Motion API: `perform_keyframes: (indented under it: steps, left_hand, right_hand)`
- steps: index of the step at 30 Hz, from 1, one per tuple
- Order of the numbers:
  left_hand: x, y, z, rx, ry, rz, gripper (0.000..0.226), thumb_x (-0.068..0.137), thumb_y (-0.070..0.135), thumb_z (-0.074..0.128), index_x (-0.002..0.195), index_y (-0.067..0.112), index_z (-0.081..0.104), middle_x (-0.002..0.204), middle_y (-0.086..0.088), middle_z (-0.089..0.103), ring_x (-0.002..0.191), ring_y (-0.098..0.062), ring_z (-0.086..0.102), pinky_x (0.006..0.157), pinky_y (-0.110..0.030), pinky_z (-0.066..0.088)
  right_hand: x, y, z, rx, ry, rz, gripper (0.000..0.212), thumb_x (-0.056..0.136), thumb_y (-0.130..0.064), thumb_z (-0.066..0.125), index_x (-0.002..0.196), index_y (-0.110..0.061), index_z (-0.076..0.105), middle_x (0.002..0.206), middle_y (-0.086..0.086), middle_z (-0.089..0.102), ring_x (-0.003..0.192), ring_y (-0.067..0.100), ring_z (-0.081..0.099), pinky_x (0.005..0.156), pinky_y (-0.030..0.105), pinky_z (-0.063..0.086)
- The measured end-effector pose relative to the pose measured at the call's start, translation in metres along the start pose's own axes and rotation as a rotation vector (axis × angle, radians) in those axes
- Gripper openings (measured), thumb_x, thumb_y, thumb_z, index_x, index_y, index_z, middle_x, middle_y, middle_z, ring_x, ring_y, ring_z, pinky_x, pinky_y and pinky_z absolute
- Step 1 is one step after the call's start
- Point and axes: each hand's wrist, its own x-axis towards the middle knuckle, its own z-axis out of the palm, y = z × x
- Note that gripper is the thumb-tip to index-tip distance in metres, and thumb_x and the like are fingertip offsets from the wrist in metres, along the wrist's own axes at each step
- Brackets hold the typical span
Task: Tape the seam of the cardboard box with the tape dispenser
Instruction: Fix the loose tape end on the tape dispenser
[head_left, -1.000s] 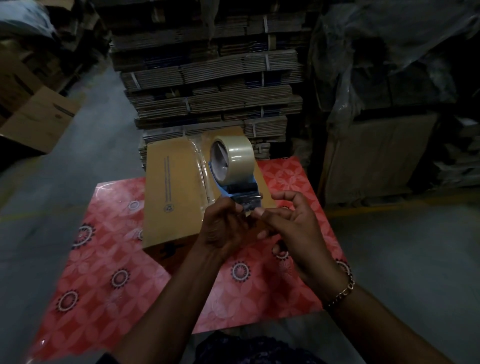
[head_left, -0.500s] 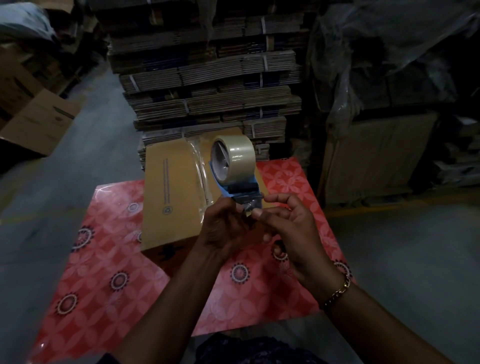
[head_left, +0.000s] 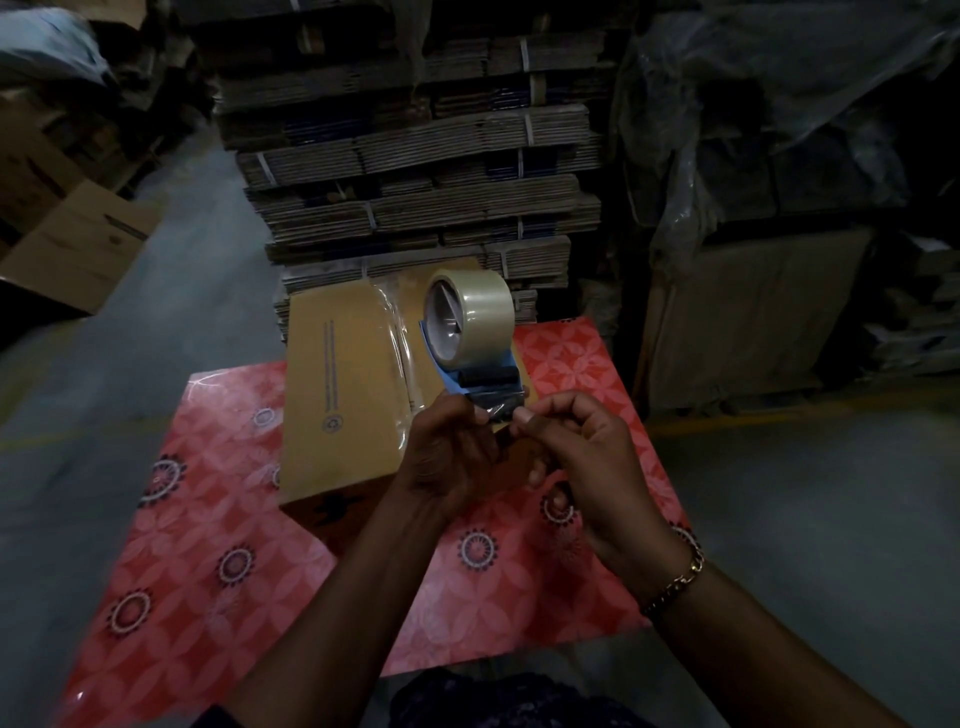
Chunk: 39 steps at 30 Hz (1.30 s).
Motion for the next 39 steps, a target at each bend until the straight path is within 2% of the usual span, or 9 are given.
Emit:
perform_keyframes:
  steps: [4, 9, 14, 19, 25, 32, 35, 37, 39]
  left_hand:
    - [0.000, 0.000, -0.002, -0.002, 0.019, -0.032, 0.093, 0.049, 0.023, 0.080, 0.133, -0.003, 0.047, 0.118, -0.026, 0.041, 0.092, -0.041, 0.046, 0.078, -0.043, 0.045]
    - [-0.002, 0.002, -0.003, 0.023, -0.040, 0.028, 0.079, 0.050, 0.018, 0.073, 0.123, -0.007, 0.057, 0.106, -0.023, 0.060, 0.100, -0.039, 0.053, 0.090, -0.052, 0.042]
    - [-0.003, -0.001, -0.007, 0.022, -0.060, 0.014, 0.082, 0.059, 0.018, 0.071, 0.129, -0.016, 0.049, 0.104, -0.022, 0.059, 0.097, -0.039, 0.060, 0.086, -0.048, 0.048]
    - [-0.007, -0.002, -0.005, -0.038, -0.202, -0.023, 0.076, 0.061, 0.018, 0.073, 0.129, -0.006, 0.050, 0.091, -0.018, 0.064, 0.087, -0.037, 0.050, 0.080, -0.046, 0.046]
    - [-0.010, 0.000, 0.000, -0.024, -0.175, -0.022, 0.103, 0.051, 0.022, 0.080, 0.134, -0.023, 0.037, 0.080, -0.015, 0.061, 0.075, -0.034, 0.051, 0.068, -0.041, 0.050]
    - [-0.009, -0.002, -0.001, -0.097, -0.174, -0.063, 0.073, 0.053, 0.021, 0.078, 0.115, -0.003, 0.047, 0.107, -0.028, 0.044, 0.074, -0.035, 0.053, 0.070, -0.042, 0.048]
    - [-0.010, 0.000, 0.001, -0.158, -0.191, -0.079, 0.060, 0.054, 0.021, 0.078, 0.104, -0.001, 0.053, 0.088, -0.019, 0.051, 0.077, -0.031, 0.044, 0.070, -0.039, 0.044]
    - [-0.009, 0.000, 0.002, -0.185, -0.181, -0.056, 0.063, 0.056, 0.027, 0.077, 0.109, -0.003, 0.060, 0.087, -0.016, 0.058, 0.078, -0.029, 0.046, 0.072, -0.040, 0.039]
    - [-0.008, -0.001, 0.003, -0.220, -0.157, -0.025, 0.068, 0.062, 0.032, 0.074, 0.120, -0.002, 0.062, 0.102, -0.019, 0.060, 0.089, -0.031, 0.053, 0.080, -0.042, 0.040]
  right_hand:
    - [-0.001, -0.003, -0.001, -0.022, -0.004, 0.011, 0.010, 0.090, -0.019, 0.070, 0.088, -0.014, 0.062, 0.082, 0.009, 0.076, 0.042, 0.011, 0.055, 0.036, 0.017, 0.031]
    - [-0.002, -0.006, -0.001, -0.025, -0.007, 0.025, 0.012, 0.088, -0.018, 0.073, 0.084, -0.015, 0.062, 0.080, 0.009, 0.076, 0.042, 0.010, 0.053, 0.035, 0.017, 0.030]
    - [0.000, -0.005, -0.001, 0.018, 0.026, 0.050, 0.020, 0.085, -0.012, 0.074, 0.094, -0.016, 0.057, 0.064, -0.005, 0.069, 0.040, 0.011, 0.050, 0.034, 0.017, 0.028]
    - [0.000, -0.006, 0.000, 0.074, 0.014, 0.117, 0.020, 0.088, -0.022, 0.067, 0.104, -0.017, 0.056, 0.081, 0.002, 0.075, 0.043, 0.013, 0.053, 0.039, 0.019, 0.028]
    - [-0.004, -0.002, 0.006, 0.081, 0.025, 0.137, 0.042, 0.083, -0.026, 0.077, 0.117, -0.016, 0.054, 0.079, 0.003, 0.077, 0.043, 0.012, 0.055, 0.039, 0.019, 0.028]
    - [-0.003, -0.001, 0.006, 0.055, 0.015, 0.095, 0.045, 0.081, -0.014, 0.079, 0.118, -0.015, 0.052, 0.075, 0.002, 0.077, 0.040, 0.013, 0.058, 0.035, 0.018, 0.032]
    - [-0.004, -0.004, 0.005, 0.051, 0.005, 0.090, 0.046, 0.081, -0.020, 0.079, 0.117, -0.018, 0.052, 0.082, 0.006, 0.080, 0.039, 0.014, 0.057, 0.038, 0.018, 0.031]
    - [-0.003, -0.005, 0.006, 0.020, -0.009, 0.084, 0.049, 0.079, -0.023, 0.081, 0.118, -0.022, 0.051, 0.084, 0.008, 0.080, 0.038, 0.015, 0.055, 0.038, 0.019, 0.032]
    - [-0.002, -0.005, 0.008, -0.032, -0.011, 0.084, 0.054, 0.076, -0.025, 0.085, 0.119, -0.025, 0.051, 0.081, 0.005, 0.077, 0.036, 0.015, 0.051, 0.038, 0.020, 0.032]
